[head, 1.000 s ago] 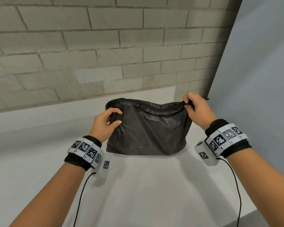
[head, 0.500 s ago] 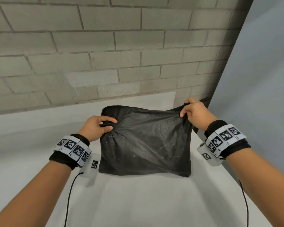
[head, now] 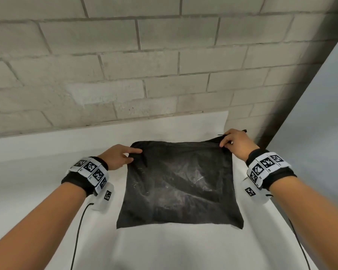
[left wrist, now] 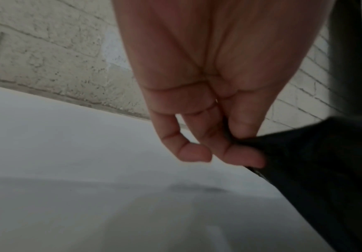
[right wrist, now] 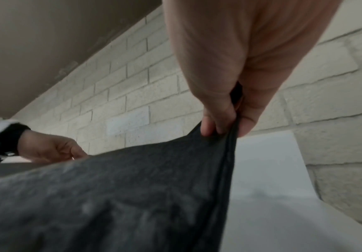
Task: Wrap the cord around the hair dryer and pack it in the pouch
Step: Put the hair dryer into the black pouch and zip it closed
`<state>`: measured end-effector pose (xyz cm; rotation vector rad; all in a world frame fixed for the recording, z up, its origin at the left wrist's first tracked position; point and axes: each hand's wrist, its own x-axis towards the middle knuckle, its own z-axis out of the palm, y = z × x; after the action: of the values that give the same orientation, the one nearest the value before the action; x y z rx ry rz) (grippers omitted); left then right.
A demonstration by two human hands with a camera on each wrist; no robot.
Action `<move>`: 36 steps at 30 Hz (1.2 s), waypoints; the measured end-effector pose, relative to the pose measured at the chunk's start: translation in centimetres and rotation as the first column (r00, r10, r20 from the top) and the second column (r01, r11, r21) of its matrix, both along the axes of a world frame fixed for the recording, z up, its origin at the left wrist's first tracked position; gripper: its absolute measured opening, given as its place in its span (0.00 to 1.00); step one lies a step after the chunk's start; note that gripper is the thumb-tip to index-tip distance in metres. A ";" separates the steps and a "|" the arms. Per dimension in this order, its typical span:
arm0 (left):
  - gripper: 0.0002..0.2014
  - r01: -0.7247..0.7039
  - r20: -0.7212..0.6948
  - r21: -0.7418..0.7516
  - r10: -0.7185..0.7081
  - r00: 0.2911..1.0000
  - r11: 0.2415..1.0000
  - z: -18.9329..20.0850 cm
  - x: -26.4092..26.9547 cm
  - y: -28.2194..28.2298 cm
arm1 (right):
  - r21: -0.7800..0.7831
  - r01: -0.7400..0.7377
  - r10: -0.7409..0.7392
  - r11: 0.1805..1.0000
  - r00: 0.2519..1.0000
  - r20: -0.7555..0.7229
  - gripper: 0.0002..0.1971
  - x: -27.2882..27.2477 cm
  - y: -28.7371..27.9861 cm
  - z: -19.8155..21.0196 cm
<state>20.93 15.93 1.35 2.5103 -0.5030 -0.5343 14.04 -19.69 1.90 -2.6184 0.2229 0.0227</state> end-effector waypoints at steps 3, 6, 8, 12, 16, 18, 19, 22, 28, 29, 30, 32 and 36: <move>0.20 -0.035 0.006 0.011 0.035 0.999 0.999 -0.6 1.5 -0.8 | 0.008 0.012 -0.013 1.000 0.998 0.053 0.11 2.7 -0.5 -0.8; 0.23 -0.036 -0.026 0.005 0.036 0.999 0.999 -1.7 3.6 -1.3 | -0.036 -0.042 0.043 0.998 0.999 0.009 0.15 5.5 -1.2 -1.4; 0.25 -0.028 -0.043 0.011 0.029 0.999 1.000 -2.3 4.6 -1.6 | -0.068 -0.069 0.067 0.995 0.997 -0.032 0.18 6.9 -1.7 -1.7; 0.28 -0.047 -0.046 0.002 0.047 0.998 0.999 -3.3 6.1 -2.4 | -0.133 -0.164 0.148 0.978 0.982 -0.119 0.28 9.3 -2.3 -2.6; 0.29 0.011 -0.037 0.104 -0.007 0.999 0.995 -4.1 6.8 -2.8 | -0.152 -0.206 0.170 0.967 0.960 -0.223 0.28 10.9 -2.9 -3.6; 0.29 0.053 -0.051 0.185 -0.044 0.998 0.981 -4.6 7.0 -3.0 | -0.160 -0.231 0.177 0.960 0.940 -0.293 0.27 11.3 -3.2 -4.3; 0.29 0.070 -0.064 0.226 -0.056 0.996 0.972 -4.8 7.2 -3.1 | -0.165 -0.239 0.175 0.957 0.927 -0.331 0.27 11.5 -3.4 -4.7; 0.28 0.116 -0.092 0.332 -0.090 0.992 0.936 -5.4 7.5 -3.6 | -0.182 -0.258 0.159 0.949 0.888 -0.431 0.28 11.6 -3.5 -5.8; 0.28 0.154 -0.092 0.461 -0.125 0.988 0.874 -6.1 7.5 -4.4 | -0.203 -0.239 0.121 0.950 0.877 -0.465 0.28 11.3 -3.7 -6.1; 0.28 0.151 -0.089 0.461 -0.124 0.988 0.874 -6.3 7.5 -4.4 | -0.198 -0.228 0.118 0.953 0.884 -0.453 0.28 11.2 -3.9 -6.1; 0.28 0.143 -0.093 0.454 -0.113 0.989 0.880 -6.3 7.3 -4.3 | -0.194 -0.214 0.107 0.957 0.887 -0.449 0.27 10.9 -4.0 -5.7; 0.28 0.107 -0.080 0.393 -0.081 0.993 0.913 -6.6 7.0 -4.0 | -0.179 -0.183 0.092 0.967 0.902 -0.423 0.26 10.2 -4.2 -5.1; 0.29 -0.002 -0.038 0.256 0.012 0.999 0.967 -6.5 5.5 -3.3 | -0.152 -0.129 0.065 0.980 0.928 -0.366 0.26 8.2 -4.1 -4.1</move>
<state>26.39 12.65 -5.17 2.7385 -0.4333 -0.6827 22.22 -23.79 -2.17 -2.7795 0.2284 0.5446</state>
